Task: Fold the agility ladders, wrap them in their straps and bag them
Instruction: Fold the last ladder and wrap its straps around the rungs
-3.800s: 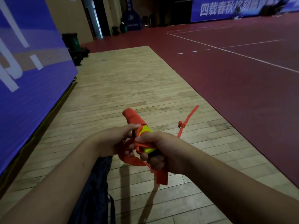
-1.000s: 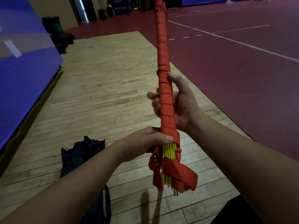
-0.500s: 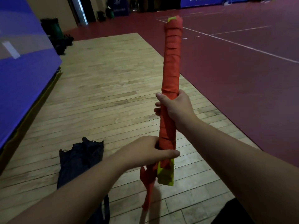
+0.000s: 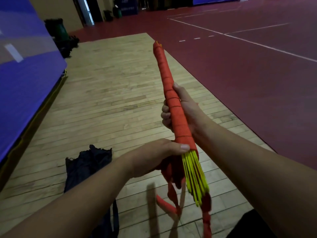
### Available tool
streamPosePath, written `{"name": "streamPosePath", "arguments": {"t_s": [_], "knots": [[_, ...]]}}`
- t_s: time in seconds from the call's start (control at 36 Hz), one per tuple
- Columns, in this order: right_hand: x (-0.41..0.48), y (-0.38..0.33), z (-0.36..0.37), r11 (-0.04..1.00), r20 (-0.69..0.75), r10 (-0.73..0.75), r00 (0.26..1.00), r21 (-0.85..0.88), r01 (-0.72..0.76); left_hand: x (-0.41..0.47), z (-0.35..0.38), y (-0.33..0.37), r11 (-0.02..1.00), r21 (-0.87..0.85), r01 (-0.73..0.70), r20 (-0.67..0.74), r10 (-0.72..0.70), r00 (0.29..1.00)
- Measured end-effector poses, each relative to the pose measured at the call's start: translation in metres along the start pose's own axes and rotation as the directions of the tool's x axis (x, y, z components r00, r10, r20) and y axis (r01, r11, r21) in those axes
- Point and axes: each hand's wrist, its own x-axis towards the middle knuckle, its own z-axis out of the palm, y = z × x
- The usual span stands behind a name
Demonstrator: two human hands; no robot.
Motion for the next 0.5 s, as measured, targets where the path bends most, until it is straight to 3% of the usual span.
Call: {"name": "streamPosePath", "arguments": {"t_s": [0.11, 0.22, 0.31, 0.5], "knots": [[-0.001, -0.002, -0.008, 0.976, -0.111, -0.137, 0.984, -0.184, 0.115, 0.006, -0.004, -0.016, 0.992, 0.012, 0.127, 0.039, -0.127, 0.991], [-0.004, -0.007, -0.012, 0.92, -0.186, -0.282, 0.941, -0.331, 0.21, -0.005, 0.008, -0.002, 0.991, -0.049, 0.128, 0.0, -0.128, 0.992], [-0.005, -0.011, -0.015, 0.932, -0.208, -0.277, 0.938, -0.296, 0.21, -0.005, 0.013, -0.006, 0.986, -0.156, 0.067, 0.028, -0.063, 0.998], [0.0, -0.007, -0.019, 0.99, -0.186, -0.123, 0.975, -0.097, 0.107, -0.008, 0.027, -0.006, 0.921, -0.383, 0.072, 0.214, 0.013, 0.977]]}}
